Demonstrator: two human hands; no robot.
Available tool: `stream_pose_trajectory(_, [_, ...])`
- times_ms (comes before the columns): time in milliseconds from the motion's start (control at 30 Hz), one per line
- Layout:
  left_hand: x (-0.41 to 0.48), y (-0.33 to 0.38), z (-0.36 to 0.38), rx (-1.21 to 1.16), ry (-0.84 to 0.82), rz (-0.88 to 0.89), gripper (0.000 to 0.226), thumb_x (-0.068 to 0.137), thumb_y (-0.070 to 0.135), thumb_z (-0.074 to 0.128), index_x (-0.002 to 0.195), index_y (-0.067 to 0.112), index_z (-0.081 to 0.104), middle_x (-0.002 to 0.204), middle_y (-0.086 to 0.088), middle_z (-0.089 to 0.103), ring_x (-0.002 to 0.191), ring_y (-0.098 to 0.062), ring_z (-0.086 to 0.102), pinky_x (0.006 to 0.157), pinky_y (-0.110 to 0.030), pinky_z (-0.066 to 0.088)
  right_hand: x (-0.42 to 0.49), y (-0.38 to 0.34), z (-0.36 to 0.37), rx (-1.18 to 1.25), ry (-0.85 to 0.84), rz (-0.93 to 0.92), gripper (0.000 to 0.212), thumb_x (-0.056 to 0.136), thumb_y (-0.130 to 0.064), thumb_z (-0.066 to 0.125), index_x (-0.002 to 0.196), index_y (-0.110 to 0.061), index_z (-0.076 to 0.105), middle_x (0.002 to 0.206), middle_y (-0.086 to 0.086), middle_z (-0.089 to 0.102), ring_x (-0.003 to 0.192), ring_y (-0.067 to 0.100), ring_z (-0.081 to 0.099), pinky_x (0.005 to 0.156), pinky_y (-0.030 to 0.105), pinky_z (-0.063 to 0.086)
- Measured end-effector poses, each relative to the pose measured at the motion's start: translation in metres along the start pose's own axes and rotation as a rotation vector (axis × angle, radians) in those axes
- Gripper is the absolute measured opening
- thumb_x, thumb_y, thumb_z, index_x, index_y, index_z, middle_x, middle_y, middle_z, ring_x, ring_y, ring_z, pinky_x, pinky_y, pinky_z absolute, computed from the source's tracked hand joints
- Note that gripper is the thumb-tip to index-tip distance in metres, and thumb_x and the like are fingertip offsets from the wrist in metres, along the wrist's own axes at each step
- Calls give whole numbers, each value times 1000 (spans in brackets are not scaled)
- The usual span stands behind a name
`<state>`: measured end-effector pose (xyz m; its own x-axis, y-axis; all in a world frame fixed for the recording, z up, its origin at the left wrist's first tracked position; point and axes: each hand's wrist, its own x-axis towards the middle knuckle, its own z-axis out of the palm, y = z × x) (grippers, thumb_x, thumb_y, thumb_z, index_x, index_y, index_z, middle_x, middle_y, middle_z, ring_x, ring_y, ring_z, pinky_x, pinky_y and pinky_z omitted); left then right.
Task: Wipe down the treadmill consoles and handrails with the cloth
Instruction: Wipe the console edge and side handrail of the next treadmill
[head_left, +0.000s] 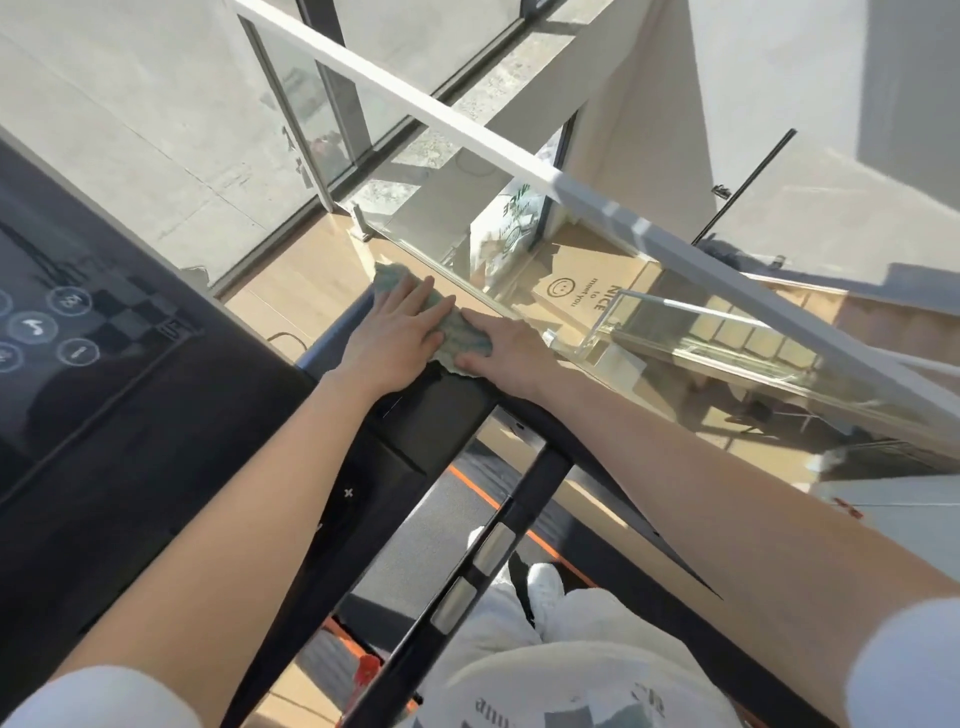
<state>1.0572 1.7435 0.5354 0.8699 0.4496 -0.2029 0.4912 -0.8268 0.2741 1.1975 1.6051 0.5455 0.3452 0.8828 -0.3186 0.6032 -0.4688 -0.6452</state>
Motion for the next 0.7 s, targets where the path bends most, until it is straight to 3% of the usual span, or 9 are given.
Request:
stream_pose_trajectory(133, [-18,28,21,43,15,139,56,106,41,41,160,27,27,169,-8,20,157,-31,8,126,-52,15,-46,24,-6,24,29,32,68,88,-34,74,149,-26,45,132,3,65,118,21,59,94,28,42])
stream_pose_trajectory(367, [-40,93,56,155,48,318,64,100,52,42,159,29,30,162,-8,36,153,-33,24,124,-55,20,-128,75,-3,-38,139,56,64,84,-34,78,141,-31,49,116,-9,66,100,17,61,79,30,45])
stream_pose_trajectory(467, [-43,122,66,167,59,378,60,101,51,39,157,29,34,158,-7,43,150,-33,31,123,-54,23,-158,97,1,-111,195,71,66,83,-38,77,141,-29,46,119,-9,63,101,18,62,80,35,52])
stream_pose_trajectory(700, [-54,186,90,177,41,490,59,99,54,44,152,28,43,150,-4,52,142,-32,42,120,-53,29,-229,144,4,-189,331,100,75,78,-36,83,143,-19,52,133,-1,62,109,26,61,93,40,49])
